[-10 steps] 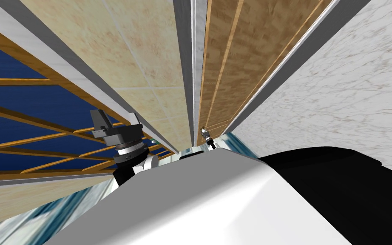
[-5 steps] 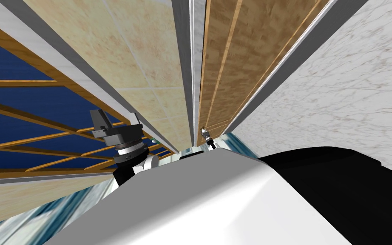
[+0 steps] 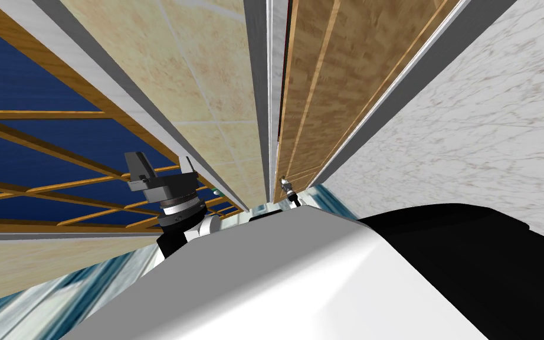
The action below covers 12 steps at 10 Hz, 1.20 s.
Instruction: Pull the door open
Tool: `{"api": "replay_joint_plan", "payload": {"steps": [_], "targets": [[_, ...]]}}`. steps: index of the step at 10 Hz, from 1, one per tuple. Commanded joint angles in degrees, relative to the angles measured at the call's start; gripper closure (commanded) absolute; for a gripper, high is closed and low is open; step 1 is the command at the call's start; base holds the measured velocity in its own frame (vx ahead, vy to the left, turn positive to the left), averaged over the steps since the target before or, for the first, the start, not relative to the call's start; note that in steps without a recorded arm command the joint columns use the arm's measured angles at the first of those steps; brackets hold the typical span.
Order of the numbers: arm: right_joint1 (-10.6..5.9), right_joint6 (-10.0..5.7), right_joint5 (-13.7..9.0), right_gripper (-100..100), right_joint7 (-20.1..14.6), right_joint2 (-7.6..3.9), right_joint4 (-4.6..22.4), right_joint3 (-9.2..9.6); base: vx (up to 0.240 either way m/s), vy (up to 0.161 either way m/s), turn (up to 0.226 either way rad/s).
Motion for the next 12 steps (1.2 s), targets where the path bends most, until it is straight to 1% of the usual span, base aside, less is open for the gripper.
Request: {"api": "replay_joint_plan", "payload": {"steps": [1,3,9,10,12], "targets": [[0.32,0.14,-0.5,100,-1.9,-0.04,0.0,0.22,-0.034,0.007,0.043],[0.33,0.10,-1.2,100,-4.2,-0.36,0.3,0.37,-0.035,0.000,0.038],[0.21,-0.08,-4.0,100,-13.2,-1.42,1.3,1.06,-0.039,0.000,0.062],[0.21,-0.08,-4.0,100,-13.4,-1.42,1.3,1.06,-0.028,-0.004,0.023],[0.11,-0.16,-5.1,100,-16.7,-1.79,1.6,1.38,-0.030,0.003,0.054]]}}
